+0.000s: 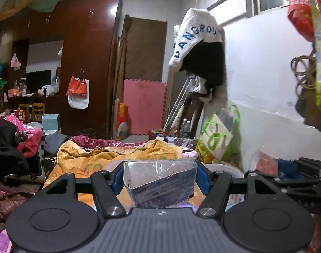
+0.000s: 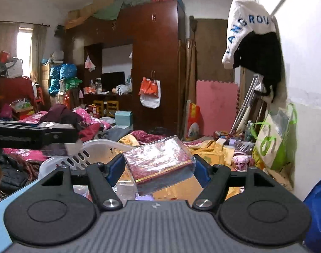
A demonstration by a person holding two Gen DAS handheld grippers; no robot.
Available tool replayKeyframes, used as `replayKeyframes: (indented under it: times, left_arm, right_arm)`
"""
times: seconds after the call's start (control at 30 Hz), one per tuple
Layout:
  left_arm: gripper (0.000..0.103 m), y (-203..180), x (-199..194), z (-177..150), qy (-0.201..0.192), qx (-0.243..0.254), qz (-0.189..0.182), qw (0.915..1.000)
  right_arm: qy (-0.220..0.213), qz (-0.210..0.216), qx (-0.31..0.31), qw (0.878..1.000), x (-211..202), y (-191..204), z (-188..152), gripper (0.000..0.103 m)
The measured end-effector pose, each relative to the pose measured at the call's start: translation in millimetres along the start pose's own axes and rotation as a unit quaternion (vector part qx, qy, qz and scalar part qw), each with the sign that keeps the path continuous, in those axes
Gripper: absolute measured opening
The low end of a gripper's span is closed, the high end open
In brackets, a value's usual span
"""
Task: Organize objects
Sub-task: 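Carry both held boxes over the white basket and open both tools, then grasp the white bottle with left tool while right tool grasps the white red-print box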
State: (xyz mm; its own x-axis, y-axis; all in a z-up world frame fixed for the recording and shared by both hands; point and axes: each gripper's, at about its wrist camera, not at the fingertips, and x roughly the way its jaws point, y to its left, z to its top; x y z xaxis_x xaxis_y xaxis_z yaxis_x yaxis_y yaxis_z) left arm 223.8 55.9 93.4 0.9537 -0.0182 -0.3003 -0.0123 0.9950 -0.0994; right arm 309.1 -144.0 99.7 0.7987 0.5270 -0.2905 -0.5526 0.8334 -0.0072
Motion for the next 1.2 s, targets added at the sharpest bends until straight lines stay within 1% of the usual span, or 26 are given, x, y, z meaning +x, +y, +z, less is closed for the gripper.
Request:
replayKeyframes:
  times: [0.07, 0.1, 0.13, 0.17, 0.2, 0.23, 0.27, 0.33, 0.47, 0.53, 0.6, 0.63, 0.7, 0.8, 0.9, 0.97, 1.07, 1.17, 1.2]
  left_arm:
    - [0.069, -4, 13, -3, -0.009, 0.020, 0.012, 0.9997]
    - [0.070, -6, 20, -5, -0.018, 0.032, 0.019, 0.9992]
    - [0.076, -8, 24, -7, -0.023, 0.043, 0.028, 0.9984]
    - [0.080, -11, 28, -8, -0.023, 0.051, 0.045, 0.9974]
    - [0.084, -13, 31, -10, -0.019, 0.054, 0.063, 0.9964]
    - [0.084, -13, 30, -12, -0.016, 0.055, 0.067, 0.9961]
    - [0.084, -13, 27, -15, -0.016, 0.057, 0.059, 0.9965]
    - [0.086, -14, 15, -19, -0.031, 0.062, 0.043, 0.9967]
    - [0.092, -20, -16, -26, -0.065, 0.071, 0.032, 0.9948]
    - [0.098, -24, -34, -33, -0.081, 0.076, 0.025, 0.9935]
    - [0.099, -27, -50, -42, -0.087, 0.077, 0.017, 0.9930]
    - [0.101, -26, -59, -49, -0.085, 0.072, 0.006, 0.9938]
    - [0.103, -20, -77, -65, -0.077, 0.057, -0.025, 0.9951]
    - [0.103, -10, -98, -91, -0.073, 0.049, -0.048, 0.9950]
    - [0.103, 0, -114, -112, -0.074, 0.038, -0.038, 0.9959]
    - [0.103, 6, -119, -121, -0.064, 0.043, -0.033, 0.9965]
    - [0.103, 14, -118, -134, -0.025, 0.057, -0.021, 0.9979]
    - [0.103, 25, -118, -148, -0.002, 0.051, -0.004, 0.9987]
    - [0.103, 28, -117, -150, 0.005, 0.048, -0.005, 0.9988]
  right_arm:
    - [0.007, 0.010, -0.001, 1.000, 9, -1, -3, 0.073]
    - [0.007, 0.008, -0.004, 1.000, 9, 1, -4, 0.076]
    - [0.007, 0.006, -0.009, 1.000, 12, 2, -6, 0.081]
    - [0.008, 0.004, -0.013, 1.000, 10, 5, -9, 0.095]
    - [0.008, 0.002, -0.013, 1.000, 8, 7, -12, 0.103]
    - [0.003, 0.004, -0.011, 1.000, 5, 8, -14, 0.103]
    - [0.000, 0.010, -0.010, 1.000, 0, 9, -16, 0.103]
    - [-0.006, 0.017, -0.007, 1.000, -12, 10, -19, 0.103]
    - [-0.021, 0.038, 0.001, 0.999, -40, 14, -27, 0.103]
    - [-0.028, 0.044, -0.012, 0.999, -52, 19, -33, 0.103]
    - [-0.032, 0.043, -0.018, 0.998, -64, 25, -41, 0.103]
    - [-0.031, 0.042, -0.020, 0.998, -70, 29, -47, 0.103]
    - [-0.022, 0.027, -0.021, 0.999, -80, 37, -59, 0.103]
    - [-0.014, 0.019, -0.027, 0.999, -89, 48, -76, 0.103]
    - [-0.012, 0.015, -0.036, 0.999, -94, 60, -89, 0.103]
    - [-0.009, 0.017, -0.034, 0.999, -95, 63, -94, 0.103]
    - [-0.004, 0.018, -0.033, 0.999, -94, 65, -102, 0.103]
    - [0.004, 0.011, -0.034, 0.999, -94, 70, -114, 0.103]
    - [0.008, 0.010, -0.032, 0.999, -92, 69, -116, 0.103]
